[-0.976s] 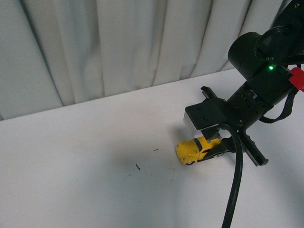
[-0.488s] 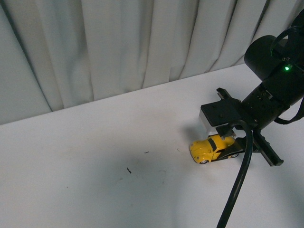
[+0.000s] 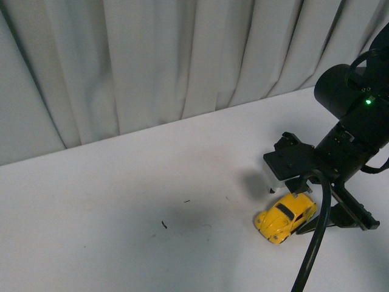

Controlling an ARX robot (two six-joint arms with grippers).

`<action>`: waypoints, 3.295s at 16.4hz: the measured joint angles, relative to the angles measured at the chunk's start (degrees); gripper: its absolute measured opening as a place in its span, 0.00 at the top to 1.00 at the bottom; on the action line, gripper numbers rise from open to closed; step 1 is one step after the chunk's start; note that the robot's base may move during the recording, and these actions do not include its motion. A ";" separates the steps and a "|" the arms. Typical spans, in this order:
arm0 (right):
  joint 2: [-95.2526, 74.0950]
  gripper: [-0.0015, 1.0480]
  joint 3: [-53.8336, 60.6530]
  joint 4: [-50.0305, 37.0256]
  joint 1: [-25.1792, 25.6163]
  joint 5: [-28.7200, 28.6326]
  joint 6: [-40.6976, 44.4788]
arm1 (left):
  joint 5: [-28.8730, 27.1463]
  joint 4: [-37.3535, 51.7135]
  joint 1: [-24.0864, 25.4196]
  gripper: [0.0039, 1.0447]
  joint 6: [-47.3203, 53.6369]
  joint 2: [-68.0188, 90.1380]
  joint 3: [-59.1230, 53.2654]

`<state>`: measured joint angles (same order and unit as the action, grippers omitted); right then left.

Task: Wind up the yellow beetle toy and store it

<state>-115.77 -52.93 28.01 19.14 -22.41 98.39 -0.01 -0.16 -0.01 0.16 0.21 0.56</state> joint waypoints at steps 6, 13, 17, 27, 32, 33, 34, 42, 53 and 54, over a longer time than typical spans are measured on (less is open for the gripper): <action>0.00 0.06 0.13 -0.15 0.07 0.02 -0.44 | -0.02 -0.02 0.00 0.06 0.00 0.00 0.00; -0.02 0.06 0.35 -0.55 0.44 -0.11 -0.85 | -0.02 -0.02 0.00 0.06 0.00 0.00 0.00; -0.04 0.06 0.44 -0.70 0.44 -0.17 -0.85 | -0.02 -0.02 0.00 0.06 0.00 0.00 0.00; 10.64 0.06 2.78 -1.11 -5.77 -9.66 0.61 | -0.04 -0.02 0.00 0.06 0.00 0.00 0.00; 23.50 0.06 -3.21 5.84 -3.28 -15.85 1.07 | -0.02 -0.02 0.00 0.06 0.00 0.00 0.00; 25.57 0.07 -4.26 4.90 -2.54 -16.52 0.81 | -0.02 -0.02 0.00 0.06 0.00 0.00 0.00; 31.69 0.17 5.07 -23.04 -4.04 -4.98 -12.68 | 0.02 -0.02 0.00 0.06 0.00 0.00 0.00; 88.13 0.98 39.36 -43.36 -19.45 22.14 -96.48 | -0.04 0.00 0.00 0.06 -0.02 0.00 0.00; 98.27 0.98 48.74 -40.85 -19.34 22.25 -97.39 | -0.04 -0.02 0.00 0.06 0.00 0.00 0.00; 99.49 0.98 49.13 -40.35 -19.34 22.23 -97.39 | -0.02 -0.02 0.00 0.06 0.00 0.00 0.00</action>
<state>-16.27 -3.79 -12.34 -0.21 -0.19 0.99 -0.03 -0.19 -0.01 0.16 0.21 0.56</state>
